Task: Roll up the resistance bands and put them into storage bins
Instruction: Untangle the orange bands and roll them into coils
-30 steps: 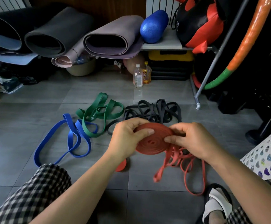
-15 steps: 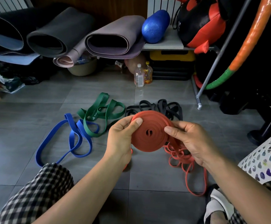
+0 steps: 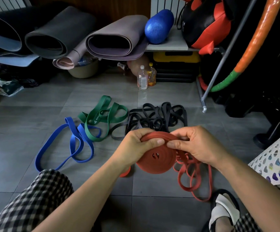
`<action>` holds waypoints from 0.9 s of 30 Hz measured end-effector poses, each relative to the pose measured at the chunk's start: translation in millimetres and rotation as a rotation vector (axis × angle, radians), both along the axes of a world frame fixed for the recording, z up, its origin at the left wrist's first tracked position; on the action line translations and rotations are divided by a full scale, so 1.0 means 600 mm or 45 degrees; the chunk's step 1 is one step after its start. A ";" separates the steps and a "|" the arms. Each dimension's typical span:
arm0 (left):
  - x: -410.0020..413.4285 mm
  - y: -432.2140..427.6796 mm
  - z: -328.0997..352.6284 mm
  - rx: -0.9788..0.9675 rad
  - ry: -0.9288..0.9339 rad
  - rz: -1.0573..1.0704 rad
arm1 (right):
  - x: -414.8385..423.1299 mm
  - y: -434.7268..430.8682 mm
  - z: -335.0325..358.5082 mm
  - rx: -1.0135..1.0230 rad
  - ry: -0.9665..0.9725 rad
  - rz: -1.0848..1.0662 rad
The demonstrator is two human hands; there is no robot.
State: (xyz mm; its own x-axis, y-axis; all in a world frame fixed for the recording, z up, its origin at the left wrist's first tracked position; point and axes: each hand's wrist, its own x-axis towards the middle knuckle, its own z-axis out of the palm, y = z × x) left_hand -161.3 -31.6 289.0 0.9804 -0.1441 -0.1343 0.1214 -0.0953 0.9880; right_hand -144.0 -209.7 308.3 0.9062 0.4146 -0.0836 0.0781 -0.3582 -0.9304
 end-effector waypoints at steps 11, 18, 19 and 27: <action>0.004 -0.003 0.015 -0.129 -0.146 0.195 | 0.007 -0.010 0.007 0.213 0.268 -0.010; 0.006 -0.008 0.021 -0.206 -0.229 0.353 | 0.008 -0.009 0.001 0.290 0.184 -0.176; 0.005 -0.010 0.022 -0.241 -0.224 0.376 | 0.007 -0.006 -0.002 0.332 0.200 -0.207; -0.001 -0.013 0.013 -0.538 0.123 0.365 | 0.003 0.010 -0.008 0.526 0.326 -0.286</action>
State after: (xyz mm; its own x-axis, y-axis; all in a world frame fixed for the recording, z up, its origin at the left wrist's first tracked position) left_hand -162.1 -39.4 296.6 0.9744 0.0673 -0.2144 0.1768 0.3599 0.9161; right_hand -142.0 -203.5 303.7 0.9484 0.2580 -0.1846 -0.2064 0.0598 -0.9766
